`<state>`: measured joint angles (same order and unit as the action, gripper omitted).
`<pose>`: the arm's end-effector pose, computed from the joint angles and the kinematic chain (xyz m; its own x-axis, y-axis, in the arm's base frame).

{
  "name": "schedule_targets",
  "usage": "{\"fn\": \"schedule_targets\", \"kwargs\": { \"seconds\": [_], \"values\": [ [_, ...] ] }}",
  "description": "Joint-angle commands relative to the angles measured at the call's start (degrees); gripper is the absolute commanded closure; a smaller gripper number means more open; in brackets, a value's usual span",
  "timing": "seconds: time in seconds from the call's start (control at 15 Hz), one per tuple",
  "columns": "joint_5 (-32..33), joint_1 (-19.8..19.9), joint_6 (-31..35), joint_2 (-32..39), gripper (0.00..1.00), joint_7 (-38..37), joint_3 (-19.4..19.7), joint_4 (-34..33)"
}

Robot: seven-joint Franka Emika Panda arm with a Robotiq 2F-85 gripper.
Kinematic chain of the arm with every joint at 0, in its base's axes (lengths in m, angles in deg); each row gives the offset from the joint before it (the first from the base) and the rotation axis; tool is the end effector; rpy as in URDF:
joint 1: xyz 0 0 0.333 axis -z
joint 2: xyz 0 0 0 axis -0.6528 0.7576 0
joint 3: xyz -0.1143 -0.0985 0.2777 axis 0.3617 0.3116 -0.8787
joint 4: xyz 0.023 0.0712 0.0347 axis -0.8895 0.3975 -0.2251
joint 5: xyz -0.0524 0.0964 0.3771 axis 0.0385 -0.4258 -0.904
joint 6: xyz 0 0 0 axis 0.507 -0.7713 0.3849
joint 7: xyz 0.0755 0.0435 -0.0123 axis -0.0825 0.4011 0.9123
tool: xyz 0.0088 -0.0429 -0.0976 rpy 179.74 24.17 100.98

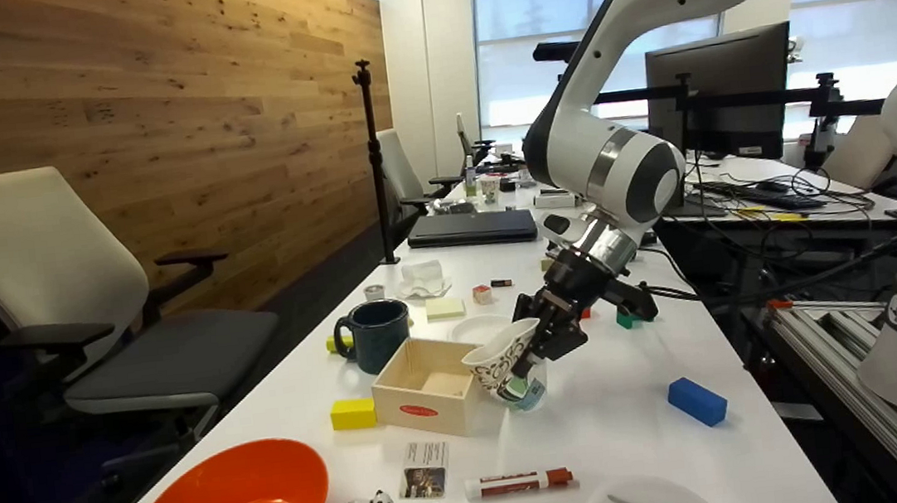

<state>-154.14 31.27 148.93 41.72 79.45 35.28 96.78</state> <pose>0.4157 -0.0093 0.1693 0.5989 0.4171 0.6836 0.5815 -0.8135 -0.0131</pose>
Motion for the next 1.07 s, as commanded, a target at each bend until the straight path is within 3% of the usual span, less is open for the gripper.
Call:
{"fn": "schedule_targets", "kwargs": {
  "seconds": [0.0, 0.2, 0.67, 1.0],
  "values": [
    [5.29, 0.5, 3.7, -5.85, 1.0, -6.26, -3.09, 4.04],
    [9.26, 0.77, 5.0, -8.58, 0.99, -11.01, -5.01, 5.92],
    [13.49, -0.9, 6.27, -14.16, 0.99, -17.07, -5.28, 8.13],
    [11.01, -0.64, 6.57, -13.88, 0.99, -14.14, -5.11, 6.88]
  ]
}}
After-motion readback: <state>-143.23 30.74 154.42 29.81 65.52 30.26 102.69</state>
